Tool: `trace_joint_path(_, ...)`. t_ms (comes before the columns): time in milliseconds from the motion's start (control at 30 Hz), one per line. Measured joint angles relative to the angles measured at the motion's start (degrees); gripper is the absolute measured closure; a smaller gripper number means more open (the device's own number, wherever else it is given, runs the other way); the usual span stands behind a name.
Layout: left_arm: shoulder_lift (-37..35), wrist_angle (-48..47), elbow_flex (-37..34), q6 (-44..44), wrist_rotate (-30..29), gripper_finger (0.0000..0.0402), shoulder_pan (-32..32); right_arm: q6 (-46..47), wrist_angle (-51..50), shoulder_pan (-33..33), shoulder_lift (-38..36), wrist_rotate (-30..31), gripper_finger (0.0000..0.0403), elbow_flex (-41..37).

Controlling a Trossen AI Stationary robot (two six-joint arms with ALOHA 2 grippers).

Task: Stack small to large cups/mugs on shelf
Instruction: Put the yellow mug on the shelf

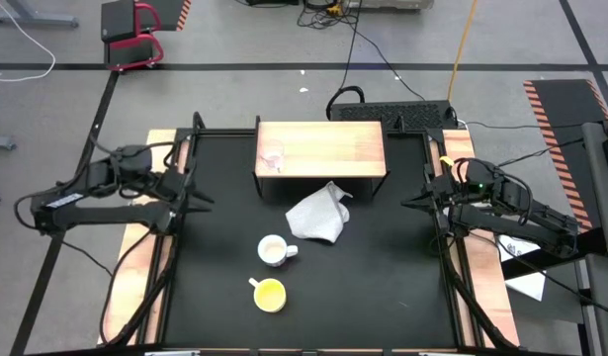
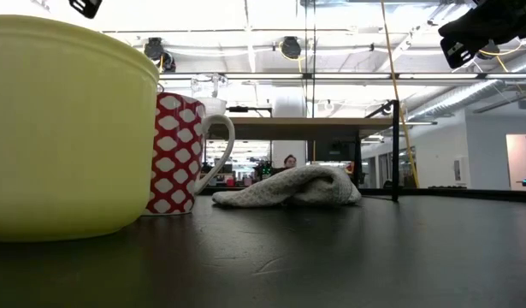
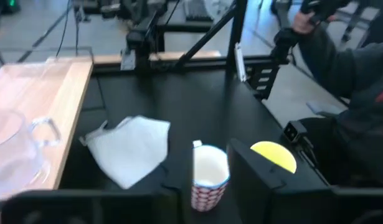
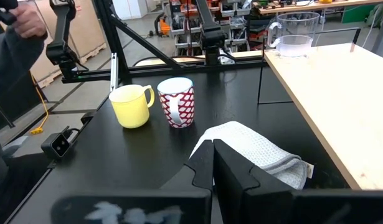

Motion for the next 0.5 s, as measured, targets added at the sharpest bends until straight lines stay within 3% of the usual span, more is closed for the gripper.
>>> trace_joint_path(200, -3.50, 1.28, -3.62, -1.18, -2.22, 0.0392, -3.16, 0.00, 0.00, 0.00, 0.00, 0.00, 0.0403, 0.00)
trace_joint_path(367, -6.07, 4.40, -7.01, -3.80, -6.94, 0.0398, -6.08, 0.02, -0.02, 0.01, 0.00, -0.09, 0.0403, 0.00)
trace_joint_path(500, -7.35, 11.30, -11.97, -4.99, -7.05, 0.0399, -8.85, 0.02, -0.01, 0.01, 0.00, -0.11, 0.0403, 0.00)
